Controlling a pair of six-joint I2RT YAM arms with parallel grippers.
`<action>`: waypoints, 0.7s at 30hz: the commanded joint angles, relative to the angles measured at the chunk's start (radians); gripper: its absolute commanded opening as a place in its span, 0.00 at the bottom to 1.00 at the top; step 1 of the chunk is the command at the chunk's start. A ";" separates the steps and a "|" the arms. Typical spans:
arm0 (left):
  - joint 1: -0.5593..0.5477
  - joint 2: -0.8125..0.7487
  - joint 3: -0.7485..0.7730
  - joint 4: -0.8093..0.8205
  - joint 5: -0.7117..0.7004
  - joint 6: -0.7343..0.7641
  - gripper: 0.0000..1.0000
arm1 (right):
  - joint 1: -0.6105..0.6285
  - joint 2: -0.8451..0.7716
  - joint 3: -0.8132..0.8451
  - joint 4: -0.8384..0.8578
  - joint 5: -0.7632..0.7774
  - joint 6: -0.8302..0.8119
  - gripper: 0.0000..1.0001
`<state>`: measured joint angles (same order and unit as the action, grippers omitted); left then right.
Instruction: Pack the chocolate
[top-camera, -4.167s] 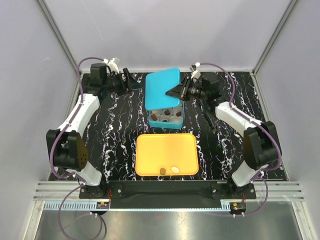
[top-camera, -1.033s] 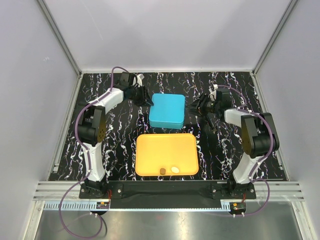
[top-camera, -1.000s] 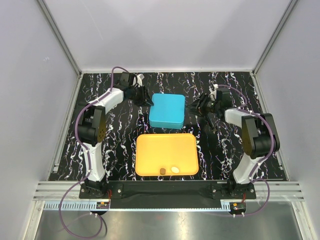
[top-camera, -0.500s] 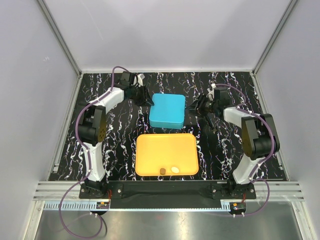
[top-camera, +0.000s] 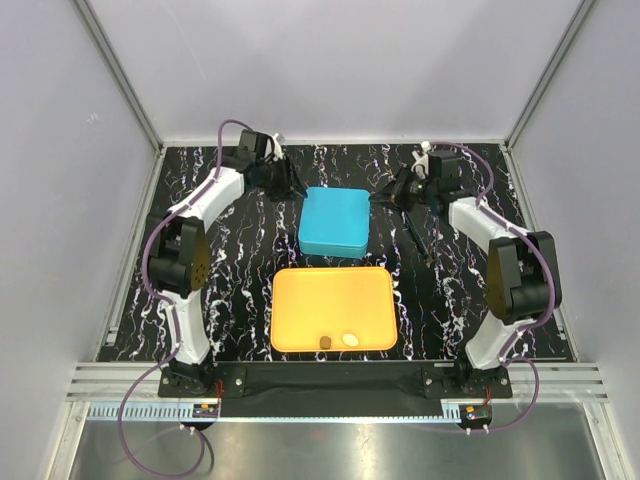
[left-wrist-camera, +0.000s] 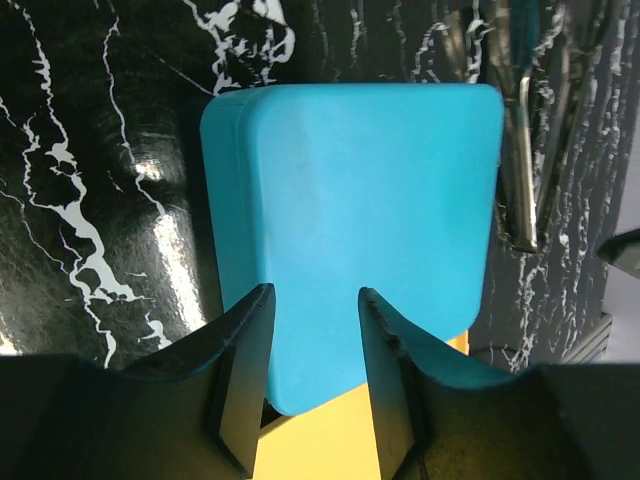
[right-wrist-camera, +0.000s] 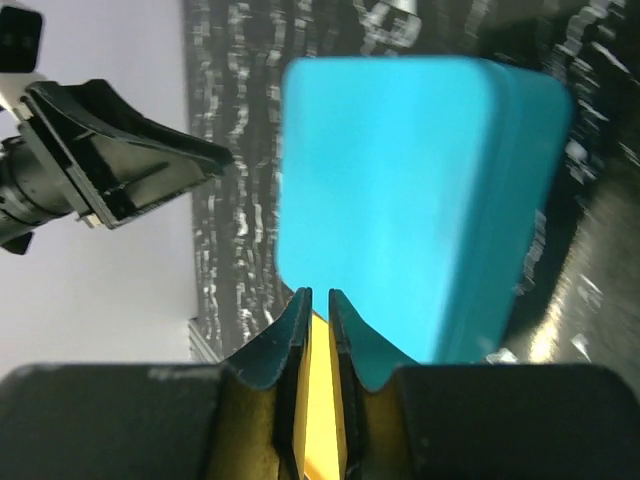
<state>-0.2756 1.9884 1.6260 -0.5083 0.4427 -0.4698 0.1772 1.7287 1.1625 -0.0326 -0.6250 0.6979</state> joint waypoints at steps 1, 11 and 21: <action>-0.004 -0.086 -0.035 0.111 0.050 -0.059 0.42 | 0.033 0.058 0.074 0.143 -0.134 0.083 0.18; -0.005 0.010 -0.170 0.211 0.096 -0.113 0.38 | 0.041 0.370 0.078 0.381 -0.209 0.187 0.17; -0.004 0.020 -0.086 0.085 -0.042 -0.076 0.37 | 0.047 0.283 0.126 0.217 -0.215 0.074 0.18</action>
<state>-0.2813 2.0060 1.4940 -0.3683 0.4919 -0.5758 0.2157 2.0918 1.2484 0.2562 -0.8410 0.8307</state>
